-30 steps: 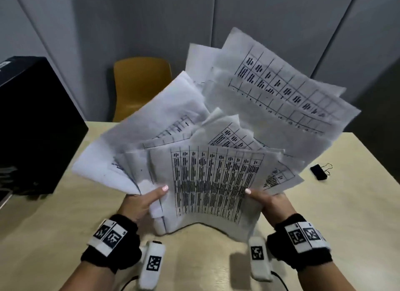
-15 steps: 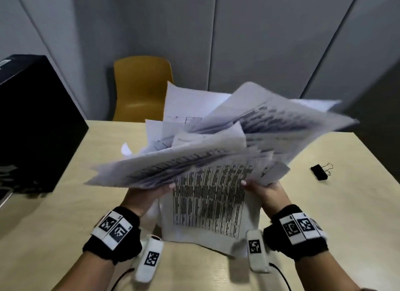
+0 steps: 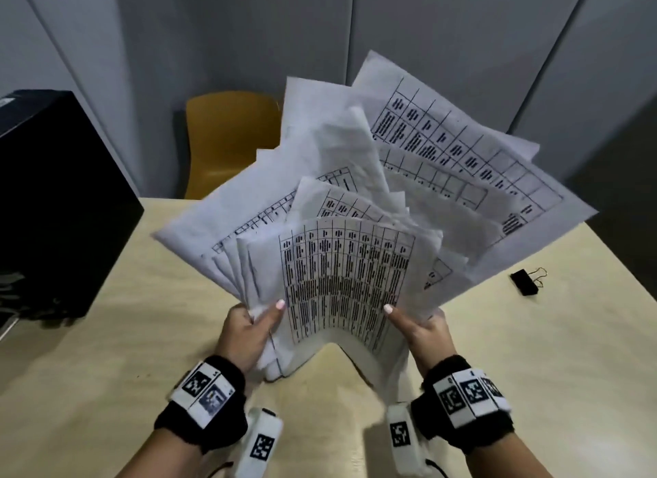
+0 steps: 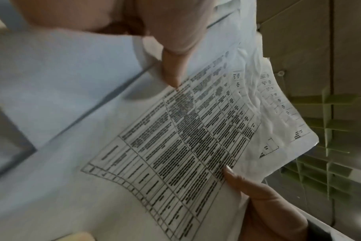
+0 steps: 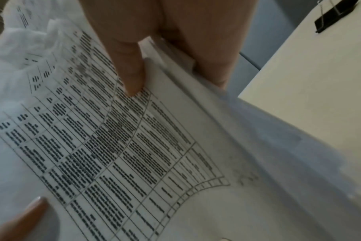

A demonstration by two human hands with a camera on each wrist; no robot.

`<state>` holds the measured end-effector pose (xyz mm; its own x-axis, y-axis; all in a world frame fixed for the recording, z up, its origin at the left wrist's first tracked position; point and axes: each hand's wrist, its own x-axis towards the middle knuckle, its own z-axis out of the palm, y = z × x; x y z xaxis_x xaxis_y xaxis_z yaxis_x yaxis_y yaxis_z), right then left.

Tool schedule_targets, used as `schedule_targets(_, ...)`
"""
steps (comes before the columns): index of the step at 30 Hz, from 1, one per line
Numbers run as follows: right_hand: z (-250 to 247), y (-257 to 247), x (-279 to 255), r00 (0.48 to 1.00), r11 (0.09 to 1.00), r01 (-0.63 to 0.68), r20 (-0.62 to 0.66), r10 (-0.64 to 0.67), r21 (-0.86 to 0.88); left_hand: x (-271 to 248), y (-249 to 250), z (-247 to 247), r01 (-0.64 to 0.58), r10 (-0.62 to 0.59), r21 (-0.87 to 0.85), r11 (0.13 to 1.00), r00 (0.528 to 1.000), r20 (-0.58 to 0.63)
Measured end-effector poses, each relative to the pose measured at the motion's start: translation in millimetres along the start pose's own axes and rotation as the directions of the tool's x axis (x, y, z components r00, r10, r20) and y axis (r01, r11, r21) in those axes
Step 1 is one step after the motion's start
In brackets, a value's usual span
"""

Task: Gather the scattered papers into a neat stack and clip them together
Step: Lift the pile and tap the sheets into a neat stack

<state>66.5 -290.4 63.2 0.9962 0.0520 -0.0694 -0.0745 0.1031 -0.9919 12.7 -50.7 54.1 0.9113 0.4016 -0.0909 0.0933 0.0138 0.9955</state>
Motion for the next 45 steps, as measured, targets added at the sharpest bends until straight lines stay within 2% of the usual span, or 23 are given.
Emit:
schedule_targets(3, -4, -4, 3, 1.000, 1.000, 0.009, -0.012, -0.009, 0.008, 0, 4, -2, -0.028, 0.027, -0.061, 0.998, 0.999, -0.024)
schedule_targets(5, -7, -11, 4, 0.999, 0.999, 0.045, 0.016, -0.045, -0.001, 2, 10, -8, -0.042, 0.042, -0.035, 0.999, 0.999, -0.016)
schedule_targets(10, -11, -10, 6, 0.997, 0.998, 0.070, 0.024, -0.070, 0.004, -4, 25, -15, -0.048, 0.052, -0.067, 0.997, 0.996, 0.069)
schedule_targets(12, -5, -7, 4, 0.998, 0.998, 0.061, 0.013, -0.061, 0.011, -6, 24, -8, -0.030, 0.032, -0.041, 0.999, 0.999, 0.032)
schedule_targets(15, 4, -10, 1, 0.996, 0.996, 0.088, -0.001, -0.088, 0.025, -7, 21, 4, -0.036, 0.035, -0.007, 0.999, 0.992, -0.119)
schedule_targets(17, 4, -14, 2, 0.994, 0.993, 0.111, -0.012, -0.110, 0.039, -9, 25, 6, -0.058, 0.052, -0.026, 0.998, 0.984, -0.173)
schedule_targets(18, 1, -16, 2, 0.992, 0.992, 0.122, -0.008, -0.122, 0.042, -11, 29, 5, -0.073, 0.065, -0.042, 0.996, 0.983, -0.171)
schedule_targets(20, -6, -19, 0, 0.991, 0.990, 0.135, 0.005, -0.135, 0.047, -13, 36, -2, -0.093, 0.085, -0.089, 0.992, 0.993, -0.084)
schedule_targets(23, -10, -18, -3, 0.990, 0.990, 0.134, 0.043, -0.135, 0.036, -15, 36, -12, -0.059, 0.064, -0.133, 0.989, 0.997, 0.036)
schedule_targets(25, -5, -19, -5, 0.992, 0.993, 0.102, 0.069, -0.107, 0.065, -14, 32, -9, -0.019, 0.026, -0.160, 0.987, 0.999, 0.041)
schedule_targets(28, 4, -22, -6, 0.982, 0.992, 0.110, 0.149, -0.119, 0.065, -14, 31, 0, -0.042, 0.051, -0.180, 0.983, 0.998, 0.042)
schedule_targets(32, -3, -28, -2, 0.990, 0.984, 0.113, 0.064, -0.122, 0.137, -9, 27, -12, 0.006, -0.001, -0.255, 0.967, 1.000, 0.020)
schedule_targets(34, -4, -28, -1, 0.992, 0.983, 0.102, 0.063, -0.113, 0.155, -10, 25, -12, 0.030, -0.027, -0.257, 0.966, 1.000, 0.016)
schedule_targets(36, 1, -28, -2, 0.987, 0.985, 0.104, 0.104, -0.119, 0.137, -11, 26, -4, 0.020, -0.026, -0.222, 0.975, 0.999, -0.027)
schedule_targets(39, 5, -28, -3, 0.991, 0.990, 0.097, 0.086, -0.106, 0.105, -14, 32, 8, -0.039, 0.017, -0.168, 0.985, 0.992, -0.129)
schedule_targets(41, 2, -31, -1, 0.991, 0.988, 0.111, 0.062, -0.118, 0.105, -16, 37, 8, -0.062, 0.037, -0.204, 0.977, 0.992, -0.124)
schedule_targets(45, -9, -34, -1, 0.982, 0.986, 0.148, 0.104, -0.155, 0.074, -15, 35, -10, -0.098, 0.099, -0.210, 0.973, 0.995, -0.008)
